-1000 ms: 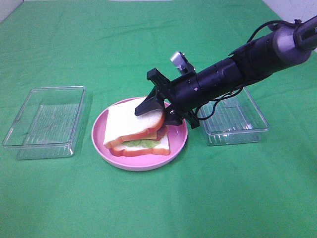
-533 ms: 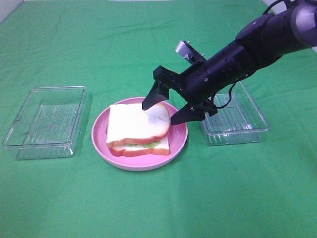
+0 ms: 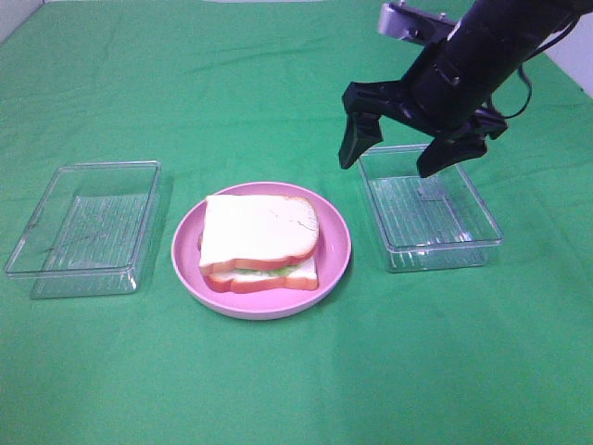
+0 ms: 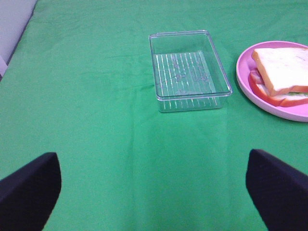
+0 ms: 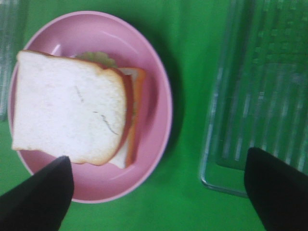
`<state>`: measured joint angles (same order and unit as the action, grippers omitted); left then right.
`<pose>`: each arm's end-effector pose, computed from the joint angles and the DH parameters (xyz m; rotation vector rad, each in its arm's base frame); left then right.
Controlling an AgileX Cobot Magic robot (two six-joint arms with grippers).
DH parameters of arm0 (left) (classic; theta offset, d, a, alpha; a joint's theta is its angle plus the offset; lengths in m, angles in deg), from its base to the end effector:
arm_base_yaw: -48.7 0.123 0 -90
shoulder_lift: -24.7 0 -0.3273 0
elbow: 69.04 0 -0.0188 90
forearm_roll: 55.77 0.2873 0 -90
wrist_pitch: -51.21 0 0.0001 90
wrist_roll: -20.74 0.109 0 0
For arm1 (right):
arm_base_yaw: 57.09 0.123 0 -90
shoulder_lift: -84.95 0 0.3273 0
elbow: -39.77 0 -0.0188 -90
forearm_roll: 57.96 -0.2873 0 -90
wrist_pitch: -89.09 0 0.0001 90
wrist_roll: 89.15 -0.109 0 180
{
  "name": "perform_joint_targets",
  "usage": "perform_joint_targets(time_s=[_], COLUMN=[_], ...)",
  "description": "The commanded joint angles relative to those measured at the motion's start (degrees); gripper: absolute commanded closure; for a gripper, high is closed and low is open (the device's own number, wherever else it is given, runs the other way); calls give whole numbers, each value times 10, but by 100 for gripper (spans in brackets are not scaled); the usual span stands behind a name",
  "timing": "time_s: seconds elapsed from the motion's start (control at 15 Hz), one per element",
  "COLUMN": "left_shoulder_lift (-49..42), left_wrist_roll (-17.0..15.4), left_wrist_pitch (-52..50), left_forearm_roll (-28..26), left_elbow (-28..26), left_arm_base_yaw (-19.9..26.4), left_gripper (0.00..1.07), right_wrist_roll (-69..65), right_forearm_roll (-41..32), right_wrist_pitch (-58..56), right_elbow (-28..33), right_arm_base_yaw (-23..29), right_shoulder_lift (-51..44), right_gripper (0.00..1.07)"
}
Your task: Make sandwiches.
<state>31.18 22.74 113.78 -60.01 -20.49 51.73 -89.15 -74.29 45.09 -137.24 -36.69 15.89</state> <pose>-0.0038 -0.0074 0.2896 -0.0126 2.0504 -0.0340 0.3950 0.1696 0.2311 -0.2618 2.7641 0.4218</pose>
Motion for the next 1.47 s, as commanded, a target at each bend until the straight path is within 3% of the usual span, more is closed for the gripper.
perform_joint_targets(time_s=[0.07,0.4,0.67,0.8,1.07,1.47], left_shoulder_lift=[-10,-10,-10,-10,-10,-10], left_wrist_roll=[-4,-4,-4,-4,-4,-4], left_wrist_pitch=[-9,-9,-9,-9,-9,-9], left_forearm_roll=[-5,-5,-5,-5,-5,-5], left_elbow=[1,1,1,1,1,1], left_arm_base_yaw=[3,3,3,3,3,3], left_gripper=[9,9,9,9,9,9], right_wrist_roll=[-50,-10,5,0,0,4], right_forearm_roll=[90,95,105,111,109,113], right_wrist_pitch=[-50,-108,-163,-154,-155,-179], right_elbow=[-14,-17,-5,100,236,368], right_arm_base_yaw=[-32,-171,-182,-182,-182,-182], right_shoulder_lift=[-23,-30,-62,-159,-346,-684], right_gripper=[15,15,15,15,15,15])
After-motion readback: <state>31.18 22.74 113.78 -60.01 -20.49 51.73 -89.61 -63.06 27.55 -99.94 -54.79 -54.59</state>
